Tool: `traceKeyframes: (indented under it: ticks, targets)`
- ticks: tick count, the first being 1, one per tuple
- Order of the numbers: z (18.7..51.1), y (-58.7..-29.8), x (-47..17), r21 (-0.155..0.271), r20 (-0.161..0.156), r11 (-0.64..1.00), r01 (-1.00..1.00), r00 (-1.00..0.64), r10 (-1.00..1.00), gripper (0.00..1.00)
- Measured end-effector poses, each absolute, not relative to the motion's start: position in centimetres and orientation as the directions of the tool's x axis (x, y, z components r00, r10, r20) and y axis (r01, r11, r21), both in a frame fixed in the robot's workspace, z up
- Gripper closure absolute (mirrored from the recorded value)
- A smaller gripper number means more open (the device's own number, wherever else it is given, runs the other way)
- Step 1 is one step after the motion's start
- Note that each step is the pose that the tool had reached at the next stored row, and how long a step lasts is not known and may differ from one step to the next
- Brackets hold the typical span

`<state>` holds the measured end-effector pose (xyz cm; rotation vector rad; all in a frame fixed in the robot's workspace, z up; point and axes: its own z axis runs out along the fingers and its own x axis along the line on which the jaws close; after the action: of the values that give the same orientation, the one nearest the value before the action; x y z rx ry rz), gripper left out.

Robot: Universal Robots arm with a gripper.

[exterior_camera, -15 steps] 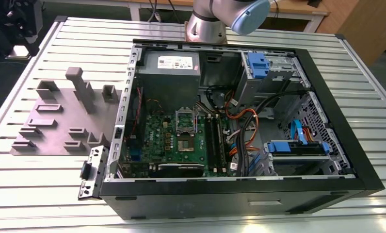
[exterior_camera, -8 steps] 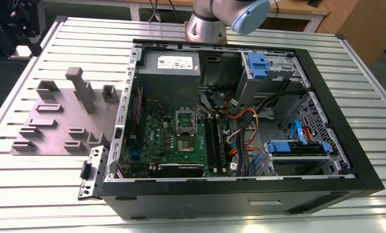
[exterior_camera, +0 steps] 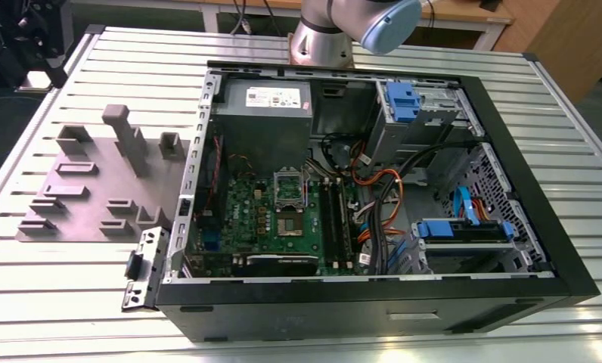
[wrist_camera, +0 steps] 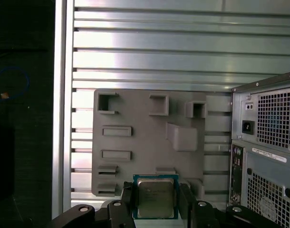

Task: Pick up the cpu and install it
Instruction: 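Pick up the cpu and move it towards the insertion slot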

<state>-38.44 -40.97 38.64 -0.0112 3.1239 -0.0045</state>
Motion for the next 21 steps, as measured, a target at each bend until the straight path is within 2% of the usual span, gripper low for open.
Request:
traceKeyframes:
  ticks: [21]
  targets:
    - [38.64, -41.37, -37.49, -0.003, -0.018, 1.000, -0.007, -1.000, -0.007, 0.53]
